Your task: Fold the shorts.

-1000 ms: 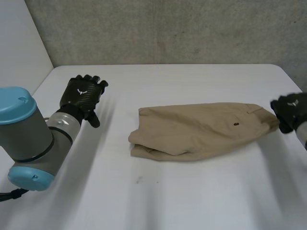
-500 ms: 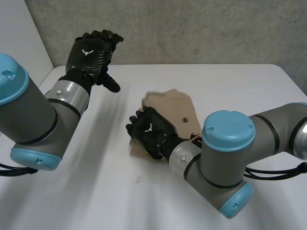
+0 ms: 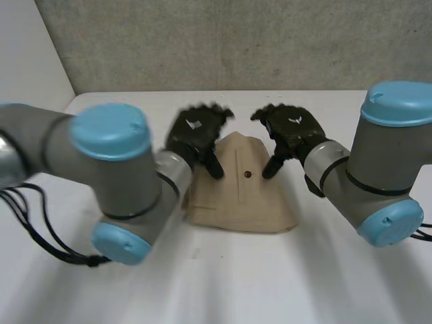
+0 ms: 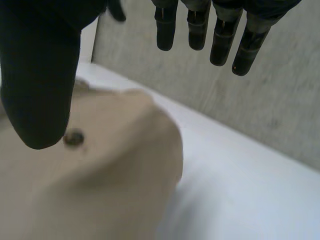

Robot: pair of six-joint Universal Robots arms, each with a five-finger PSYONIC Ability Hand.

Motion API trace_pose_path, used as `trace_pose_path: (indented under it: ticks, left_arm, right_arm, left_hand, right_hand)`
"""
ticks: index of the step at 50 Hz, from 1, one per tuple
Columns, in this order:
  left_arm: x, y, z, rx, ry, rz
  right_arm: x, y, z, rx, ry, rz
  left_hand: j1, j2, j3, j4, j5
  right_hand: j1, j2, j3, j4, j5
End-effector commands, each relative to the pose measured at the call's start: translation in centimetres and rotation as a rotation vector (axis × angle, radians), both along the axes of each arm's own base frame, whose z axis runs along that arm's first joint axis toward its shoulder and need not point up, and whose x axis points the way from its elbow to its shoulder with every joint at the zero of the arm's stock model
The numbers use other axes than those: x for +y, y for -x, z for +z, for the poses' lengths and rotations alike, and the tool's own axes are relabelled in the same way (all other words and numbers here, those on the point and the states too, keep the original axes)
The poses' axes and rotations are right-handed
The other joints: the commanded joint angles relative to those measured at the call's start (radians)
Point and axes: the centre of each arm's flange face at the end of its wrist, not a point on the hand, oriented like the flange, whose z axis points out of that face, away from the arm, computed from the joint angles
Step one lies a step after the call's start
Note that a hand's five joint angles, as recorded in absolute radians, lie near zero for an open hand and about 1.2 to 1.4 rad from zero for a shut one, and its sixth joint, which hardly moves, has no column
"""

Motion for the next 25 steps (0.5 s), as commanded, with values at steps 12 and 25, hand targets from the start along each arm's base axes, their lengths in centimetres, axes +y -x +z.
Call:
trace_pose_path:
  ticks: [12, 25]
  left_arm:
    - [-0.8, 0.7, -6.9, -0.184, -0.21, 0.135]
    - [-2.7, 0.9, -8.9, -0.34, -0.123, 0.107]
  right_arm:
    - [-1.1, -0.5, -6.7, 0.216, -0.061, 0.129]
    - [-3.2, -0.6, -10.3, 0.315, -0.054, 0.068]
  left_hand:
    - [-0.043, -0.007, -0.02, -0.008, -0.002]
    - [-0.045, -0.01, -0.023, -0.011, -0.005]
  right_hand:
    - [-0.037, -0.055, -0.04, -0.066, -0.074]
    - [-0.037, -0.055, -0.04, -0.066, -0.074]
